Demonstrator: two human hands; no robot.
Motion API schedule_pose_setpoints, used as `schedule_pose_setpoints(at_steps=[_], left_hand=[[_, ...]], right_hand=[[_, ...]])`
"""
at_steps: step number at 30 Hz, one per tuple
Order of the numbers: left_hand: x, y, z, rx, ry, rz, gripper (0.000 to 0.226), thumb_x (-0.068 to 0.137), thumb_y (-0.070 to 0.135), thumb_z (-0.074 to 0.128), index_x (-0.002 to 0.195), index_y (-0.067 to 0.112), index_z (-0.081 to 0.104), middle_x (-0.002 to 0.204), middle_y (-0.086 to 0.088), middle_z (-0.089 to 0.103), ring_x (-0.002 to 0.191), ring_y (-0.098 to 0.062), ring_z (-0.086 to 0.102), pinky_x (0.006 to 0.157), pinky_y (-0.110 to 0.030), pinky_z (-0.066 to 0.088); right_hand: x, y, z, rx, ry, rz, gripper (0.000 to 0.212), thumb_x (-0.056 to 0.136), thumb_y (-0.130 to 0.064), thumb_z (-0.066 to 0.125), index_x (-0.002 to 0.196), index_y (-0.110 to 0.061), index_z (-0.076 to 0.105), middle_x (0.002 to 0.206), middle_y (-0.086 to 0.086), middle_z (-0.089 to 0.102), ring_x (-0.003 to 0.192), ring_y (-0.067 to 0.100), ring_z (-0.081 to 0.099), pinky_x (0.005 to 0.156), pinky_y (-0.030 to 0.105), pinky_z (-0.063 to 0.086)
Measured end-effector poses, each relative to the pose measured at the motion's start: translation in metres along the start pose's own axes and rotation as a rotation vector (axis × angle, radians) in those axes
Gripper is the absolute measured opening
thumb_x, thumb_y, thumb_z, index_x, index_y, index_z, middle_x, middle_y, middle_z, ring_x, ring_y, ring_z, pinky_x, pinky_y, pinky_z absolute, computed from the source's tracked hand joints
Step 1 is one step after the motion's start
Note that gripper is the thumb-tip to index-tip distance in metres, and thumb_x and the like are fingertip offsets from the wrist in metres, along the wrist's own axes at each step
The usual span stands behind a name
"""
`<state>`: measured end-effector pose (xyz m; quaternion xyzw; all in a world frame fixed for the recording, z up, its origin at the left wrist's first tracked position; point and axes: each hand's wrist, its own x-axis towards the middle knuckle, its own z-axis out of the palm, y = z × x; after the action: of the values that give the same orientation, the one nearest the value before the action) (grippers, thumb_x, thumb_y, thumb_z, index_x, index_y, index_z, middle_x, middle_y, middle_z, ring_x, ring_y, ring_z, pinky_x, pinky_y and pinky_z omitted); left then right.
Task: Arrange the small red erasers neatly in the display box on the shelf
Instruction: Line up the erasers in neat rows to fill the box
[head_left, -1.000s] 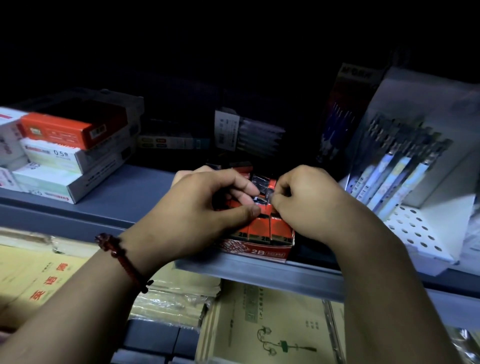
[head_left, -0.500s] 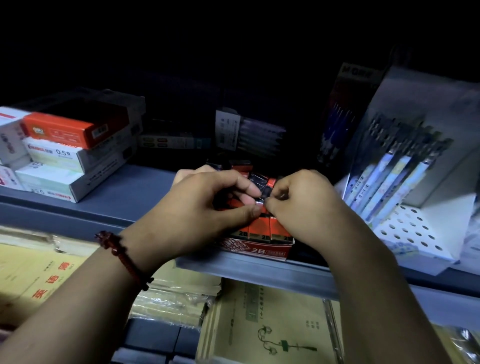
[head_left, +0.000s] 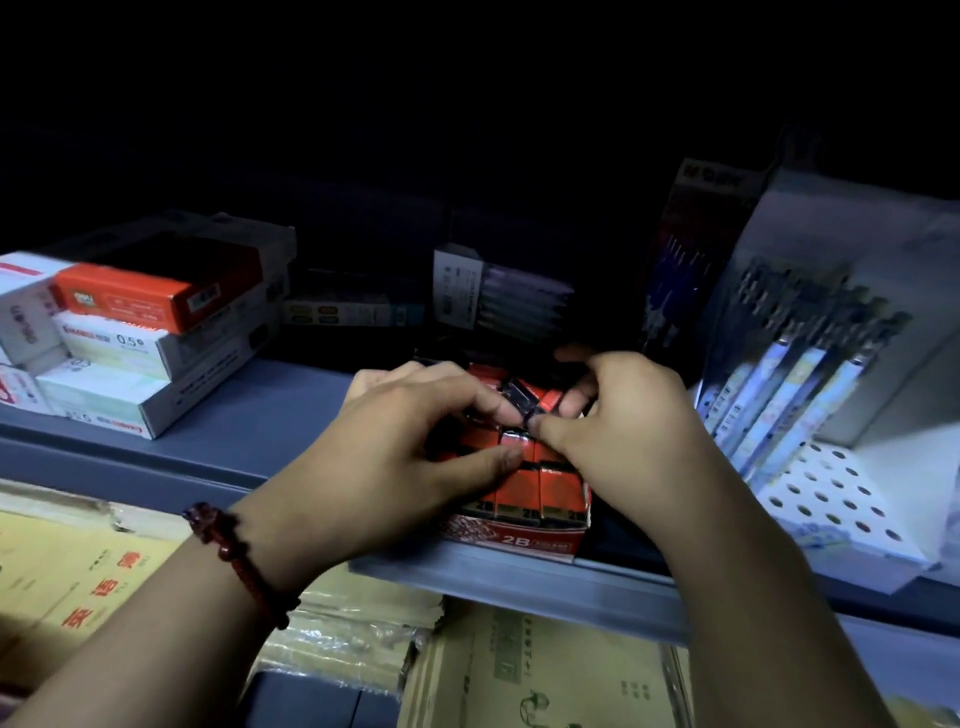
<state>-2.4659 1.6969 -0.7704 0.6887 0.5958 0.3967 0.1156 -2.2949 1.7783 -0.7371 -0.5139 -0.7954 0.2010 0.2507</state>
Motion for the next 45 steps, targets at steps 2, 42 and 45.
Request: schedule_pose_setpoints(at_steps=[2,42,45], left_hand=[[-0.001,0.001,0.000,-0.012,0.001,0.001,0.042,0.075,0.070,0.056,0.105,0.044,0.070,0.107,0.028,0.065,0.109,-0.001,0.056,0.106,-0.045,0.036],[-0.001,-0.004,0.004,-0.200,0.092,-0.108,0.058,0.075,0.038,0.086,0.127,0.039,0.061,0.104,0.029,0.062,0.098,-0.011,0.064,0.094,-0.032,0.054],[-0.002,-0.003,0.004,-0.179,0.096,-0.104,0.052,0.077,0.036,0.087,0.123,0.039,0.063,0.100,0.032,0.061,0.097,-0.010,0.063,0.090,-0.025,0.053]], right_hand=[[-0.001,-0.001,0.000,-0.005,-0.001,-0.005,0.038,0.087,-0.030,0.076,0.123,-0.024,0.068,0.083,-0.007,0.066,0.066,0.005,0.061,0.053,0.016,0.045],[-0.005,0.013,-0.006,0.320,-0.099,-0.018,0.012,0.089,-0.018,0.073,0.085,-0.029,0.071,0.074,0.005,0.070,0.064,0.020,0.065,0.064,0.047,0.057],[-0.007,0.010,-0.007,0.289,-0.103,-0.036,0.014,0.088,-0.017,0.076,0.083,-0.030,0.074,0.072,0.001,0.072,0.061,0.018,0.066,0.069,0.049,0.058]])
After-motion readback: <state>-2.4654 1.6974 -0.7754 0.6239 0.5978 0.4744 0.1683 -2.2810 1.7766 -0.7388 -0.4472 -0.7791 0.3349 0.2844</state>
